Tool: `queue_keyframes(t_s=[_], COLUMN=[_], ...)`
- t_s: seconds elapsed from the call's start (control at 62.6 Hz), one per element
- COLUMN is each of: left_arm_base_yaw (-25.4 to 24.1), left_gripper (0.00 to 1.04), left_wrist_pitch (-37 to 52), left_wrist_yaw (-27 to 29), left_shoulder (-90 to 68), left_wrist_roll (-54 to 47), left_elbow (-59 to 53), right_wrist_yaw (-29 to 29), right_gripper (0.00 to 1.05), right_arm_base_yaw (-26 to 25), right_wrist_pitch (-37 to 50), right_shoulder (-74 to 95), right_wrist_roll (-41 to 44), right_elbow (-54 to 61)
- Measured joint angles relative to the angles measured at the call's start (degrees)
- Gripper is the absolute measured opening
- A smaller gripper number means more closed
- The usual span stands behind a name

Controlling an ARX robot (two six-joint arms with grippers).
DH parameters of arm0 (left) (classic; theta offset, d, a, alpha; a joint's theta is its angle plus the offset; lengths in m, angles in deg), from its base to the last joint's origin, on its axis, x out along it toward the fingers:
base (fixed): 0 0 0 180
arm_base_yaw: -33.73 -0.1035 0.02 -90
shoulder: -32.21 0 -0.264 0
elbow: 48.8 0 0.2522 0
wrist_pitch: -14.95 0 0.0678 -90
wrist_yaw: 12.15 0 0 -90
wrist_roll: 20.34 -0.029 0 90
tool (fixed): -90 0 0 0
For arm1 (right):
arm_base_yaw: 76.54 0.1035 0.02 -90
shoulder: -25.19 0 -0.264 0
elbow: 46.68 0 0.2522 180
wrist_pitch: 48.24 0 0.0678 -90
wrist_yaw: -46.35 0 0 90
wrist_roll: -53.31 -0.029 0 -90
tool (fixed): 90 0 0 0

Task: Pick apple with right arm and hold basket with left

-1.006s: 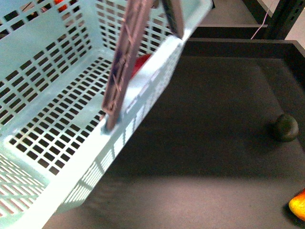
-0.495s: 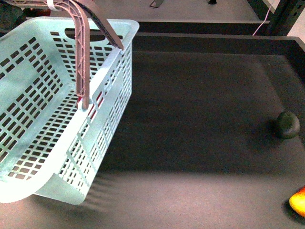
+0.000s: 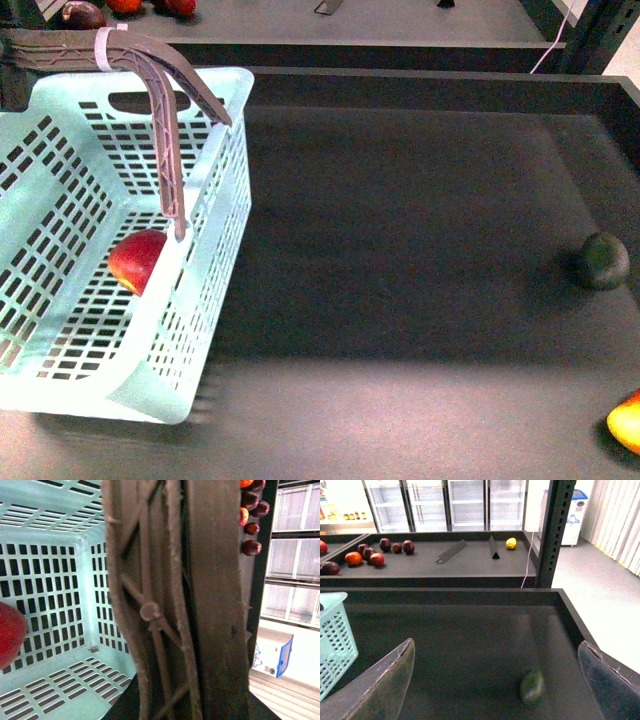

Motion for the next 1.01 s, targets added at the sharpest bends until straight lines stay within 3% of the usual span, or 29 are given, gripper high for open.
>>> queue_keyframes(t_s=[0.255, 0.734, 0.846, 1.006], left_arm_base_yaw=[-0.09, 3.04, 4.31, 5.14], left_gripper=[0.15, 0.99, 0.98, 0.98], left_wrist_pitch=[-3.10, -15.34, -24.39, -30.71], left_wrist_yaw=[1.05, 1.18, 2.62, 5.75], left_shoulder=[0.98, 11.82, 19.32, 27.95], left_wrist_roll=[3.23, 6.23, 6.16, 4.66], left_elbow=[-1.62, -2.80, -2.80, -2.86], right_wrist_yaw=[0.00, 0.00, 0.00, 0.00], right_gripper=[0.96, 0.96, 0.96, 0.96], right_arm_base_yaw=[0.00, 0.00, 0.00, 0.00], right_wrist_pitch=[0.00, 0.00, 0.00, 0.00], right_shoulder=[0.00, 0.00, 0.00, 0.00], right_wrist_roll=[0.00, 0.00, 0.00, 0.00], right_elbow=[0.00, 0.00, 0.00, 0.00])
